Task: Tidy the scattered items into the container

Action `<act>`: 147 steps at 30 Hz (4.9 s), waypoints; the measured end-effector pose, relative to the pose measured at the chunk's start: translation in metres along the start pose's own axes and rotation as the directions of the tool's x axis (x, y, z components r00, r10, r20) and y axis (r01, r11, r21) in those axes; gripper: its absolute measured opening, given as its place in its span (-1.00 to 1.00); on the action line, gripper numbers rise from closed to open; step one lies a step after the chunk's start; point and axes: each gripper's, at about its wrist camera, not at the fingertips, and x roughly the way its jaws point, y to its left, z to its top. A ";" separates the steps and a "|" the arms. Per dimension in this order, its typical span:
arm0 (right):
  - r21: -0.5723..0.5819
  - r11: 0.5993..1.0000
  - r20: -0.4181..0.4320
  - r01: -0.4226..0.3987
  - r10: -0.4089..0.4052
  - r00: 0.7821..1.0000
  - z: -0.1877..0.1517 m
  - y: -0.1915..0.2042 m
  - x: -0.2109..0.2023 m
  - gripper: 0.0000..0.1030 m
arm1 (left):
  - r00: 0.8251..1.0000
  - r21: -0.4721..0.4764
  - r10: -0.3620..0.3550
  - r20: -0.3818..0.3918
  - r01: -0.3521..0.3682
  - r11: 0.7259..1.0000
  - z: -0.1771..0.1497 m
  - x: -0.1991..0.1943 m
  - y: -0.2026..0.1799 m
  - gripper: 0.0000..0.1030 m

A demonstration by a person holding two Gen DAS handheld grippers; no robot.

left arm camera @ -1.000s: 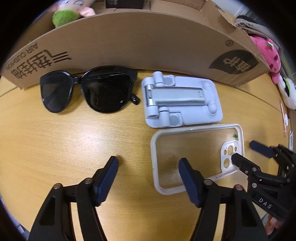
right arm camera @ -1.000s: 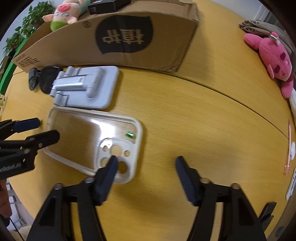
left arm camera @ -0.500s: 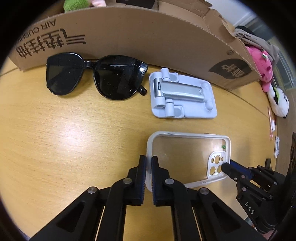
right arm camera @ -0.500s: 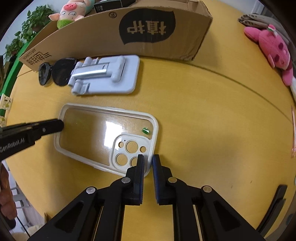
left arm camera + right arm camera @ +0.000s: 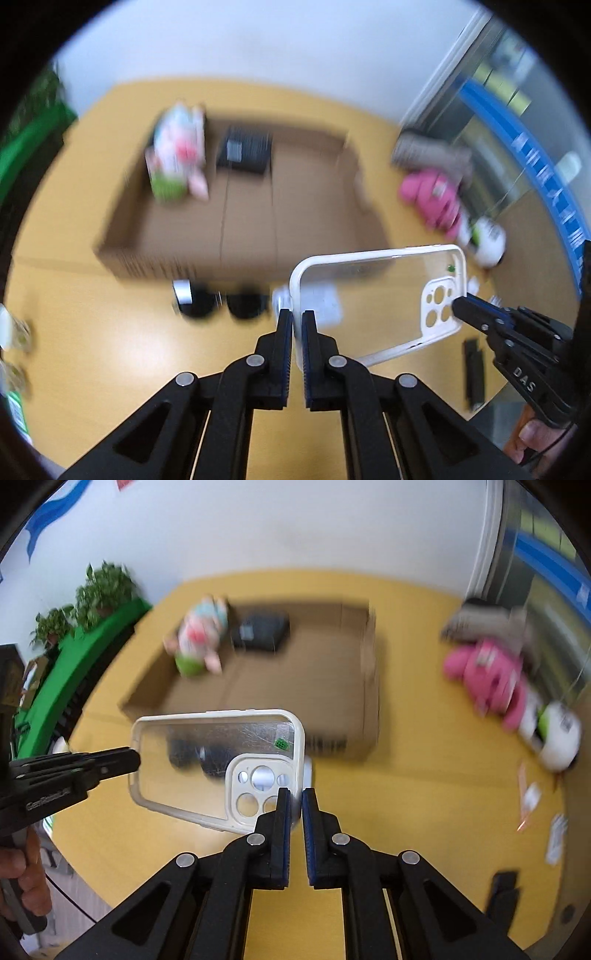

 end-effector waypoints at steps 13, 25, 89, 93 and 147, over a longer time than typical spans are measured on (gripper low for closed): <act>-0.090 0.995 0.363 0.053 -0.017 0.932 0.125 0.096 -0.160 -0.88 | 0.927 0.068 -0.118 0.357 0.100 0.993 0.095 -0.166 -0.004 -0.92; -0.214 0.977 0.444 -0.010 0.106 0.890 0.181 0.122 -0.183 -0.87 | 0.895 0.102 -0.156 0.417 0.125 0.987 0.138 -0.181 -0.005 -0.92; 0.059 0.994 -0.357 -0.095 0.109 0.928 0.180 -0.005 0.350 -0.87 | 0.933 -0.011 0.041 -0.357 -0.048 0.999 0.163 0.292 0.095 -0.92; 0.043 0.994 -0.370 -0.104 0.113 0.922 0.176 0.007 0.366 -0.87 | 0.922 -0.010 0.093 -0.376 -0.105 0.994 0.157 0.303 0.107 -0.92; -0.182 0.983 0.190 0.021 0.014 0.982 0.147 0.117 -0.082 0.99 | 0.921 0.071 0.167 0.353 -0.204 0.976 0.111 -0.155 -0.014 0.56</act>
